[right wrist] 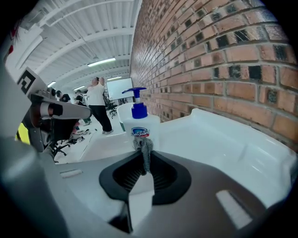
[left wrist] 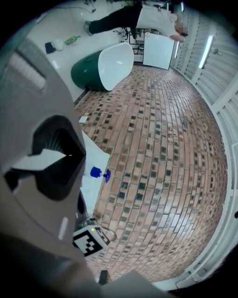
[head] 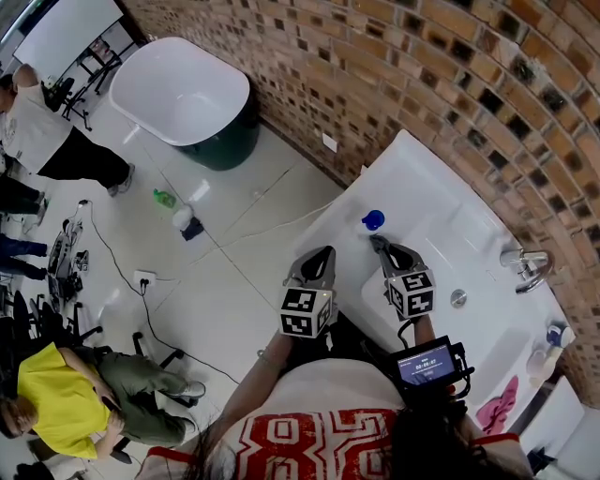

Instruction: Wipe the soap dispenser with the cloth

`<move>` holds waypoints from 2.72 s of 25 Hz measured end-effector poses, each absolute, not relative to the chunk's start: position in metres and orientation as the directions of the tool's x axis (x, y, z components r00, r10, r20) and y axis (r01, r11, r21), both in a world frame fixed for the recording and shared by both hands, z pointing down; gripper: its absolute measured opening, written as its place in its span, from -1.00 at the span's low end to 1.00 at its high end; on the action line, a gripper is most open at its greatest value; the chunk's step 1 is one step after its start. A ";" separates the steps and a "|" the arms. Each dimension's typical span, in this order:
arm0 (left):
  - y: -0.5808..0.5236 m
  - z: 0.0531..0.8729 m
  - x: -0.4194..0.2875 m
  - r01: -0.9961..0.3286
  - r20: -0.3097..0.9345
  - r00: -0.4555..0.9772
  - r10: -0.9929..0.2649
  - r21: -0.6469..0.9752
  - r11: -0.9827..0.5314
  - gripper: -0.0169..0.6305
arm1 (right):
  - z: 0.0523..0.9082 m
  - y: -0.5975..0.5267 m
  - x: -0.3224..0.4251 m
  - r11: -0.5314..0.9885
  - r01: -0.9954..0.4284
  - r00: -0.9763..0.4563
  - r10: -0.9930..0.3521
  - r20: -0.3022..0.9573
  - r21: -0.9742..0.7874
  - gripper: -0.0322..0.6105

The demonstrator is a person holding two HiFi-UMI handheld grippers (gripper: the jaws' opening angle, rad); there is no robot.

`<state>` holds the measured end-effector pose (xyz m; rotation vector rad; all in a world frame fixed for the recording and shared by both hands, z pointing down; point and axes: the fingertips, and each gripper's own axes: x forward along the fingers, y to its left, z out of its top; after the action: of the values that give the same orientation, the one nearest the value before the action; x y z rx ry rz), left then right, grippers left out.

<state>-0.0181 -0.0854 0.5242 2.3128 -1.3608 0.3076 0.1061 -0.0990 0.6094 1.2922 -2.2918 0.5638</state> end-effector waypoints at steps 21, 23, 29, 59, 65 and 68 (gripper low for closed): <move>-0.085 0.530 -0.030 -0.890 0.415 0.454 -0.788 0.257 -0.377 -0.94 | 0.614 -0.079 0.063 0.564 -0.808 -0.548 -0.610 0.573 -0.171 -0.75; -0.084 0.529 -0.028 -0.887 0.416 0.460 -0.784 0.255 -0.385 -0.94 | 0.621 -0.080 0.054 0.588 -0.792 -0.557 -0.588 0.586 -0.163 -0.75; -0.084 0.528 -0.038 -0.896 0.416 0.441 -0.795 0.252 -0.366 -0.94 | 0.639 -0.089 0.069 0.562 -0.815 -0.511 -0.579 0.635 -0.144 -0.75; -0.086 0.534 -0.034 -0.890 0.432 0.455 -0.779 0.258 -0.376 -0.94 | 0.646 -0.088 0.055 0.629 -0.766 -0.539 -0.515 0.666 -0.134 -0.75; -0.086 0.533 -0.044 -0.898 0.430 0.437 -0.790 0.262 -0.354 -0.94 | 0.638 -0.093 0.069 0.610 -0.783 -0.514 -0.525 0.678 -0.121 -0.75; -0.089 0.532 -0.045 -0.898 0.425 0.436 -0.793 0.263 -0.353 -0.94 | 0.645 -0.094 0.083 0.586 -0.801 -0.497 -0.534 0.684 -0.124 -0.75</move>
<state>-0.0453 -0.0891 0.5324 2.2375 -1.4249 0.3090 0.0833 -0.0942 0.6455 1.0560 -2.2168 0.5795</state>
